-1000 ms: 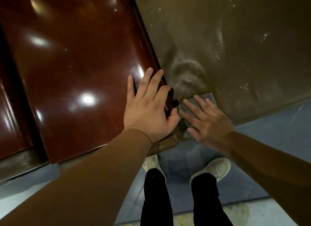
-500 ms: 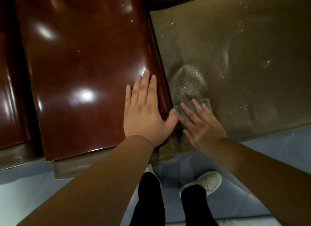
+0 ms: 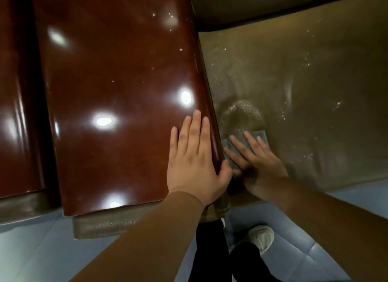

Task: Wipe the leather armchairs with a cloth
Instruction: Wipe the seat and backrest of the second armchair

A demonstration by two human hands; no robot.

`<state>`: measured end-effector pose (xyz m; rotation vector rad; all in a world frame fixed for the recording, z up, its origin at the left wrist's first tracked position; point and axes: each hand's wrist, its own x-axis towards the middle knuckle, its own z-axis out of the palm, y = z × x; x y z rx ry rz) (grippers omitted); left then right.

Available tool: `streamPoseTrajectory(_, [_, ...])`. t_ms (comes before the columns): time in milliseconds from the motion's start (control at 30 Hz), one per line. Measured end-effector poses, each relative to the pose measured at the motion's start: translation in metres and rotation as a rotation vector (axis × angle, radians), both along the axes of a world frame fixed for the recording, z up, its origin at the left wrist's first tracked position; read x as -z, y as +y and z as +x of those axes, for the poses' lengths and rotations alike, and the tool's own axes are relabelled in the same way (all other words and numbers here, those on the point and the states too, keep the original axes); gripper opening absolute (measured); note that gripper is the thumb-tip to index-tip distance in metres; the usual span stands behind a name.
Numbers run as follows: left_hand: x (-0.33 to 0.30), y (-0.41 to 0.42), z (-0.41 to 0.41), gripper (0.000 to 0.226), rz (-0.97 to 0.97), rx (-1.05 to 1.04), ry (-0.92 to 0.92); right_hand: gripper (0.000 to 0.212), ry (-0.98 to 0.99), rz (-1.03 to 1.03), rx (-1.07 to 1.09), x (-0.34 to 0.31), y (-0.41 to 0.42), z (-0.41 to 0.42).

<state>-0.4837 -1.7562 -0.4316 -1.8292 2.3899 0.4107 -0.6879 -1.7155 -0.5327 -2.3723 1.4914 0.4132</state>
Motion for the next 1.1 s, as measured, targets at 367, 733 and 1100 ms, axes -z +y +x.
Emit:
streamPoseTrajectory(367, [0.000,-0.006,0.003,0.104,0.019,0.003,0.037,0.067,0.002,-0.098,0.187,0.007,-0.078,0.016])
streamPoseTrajectory(733, [-0.009,-0.067,-0.005,0.068,-0.229,-0.114,0.156,0.075,0.063,-0.050,0.138,-0.004,-0.168,-0.004])
streamPoseTrajectory(1100, [0.005,-0.144,-0.005,0.078,-0.242,-0.134,0.126,0.064,-0.123,-0.046,-0.297,0.006,-0.126,-0.026])
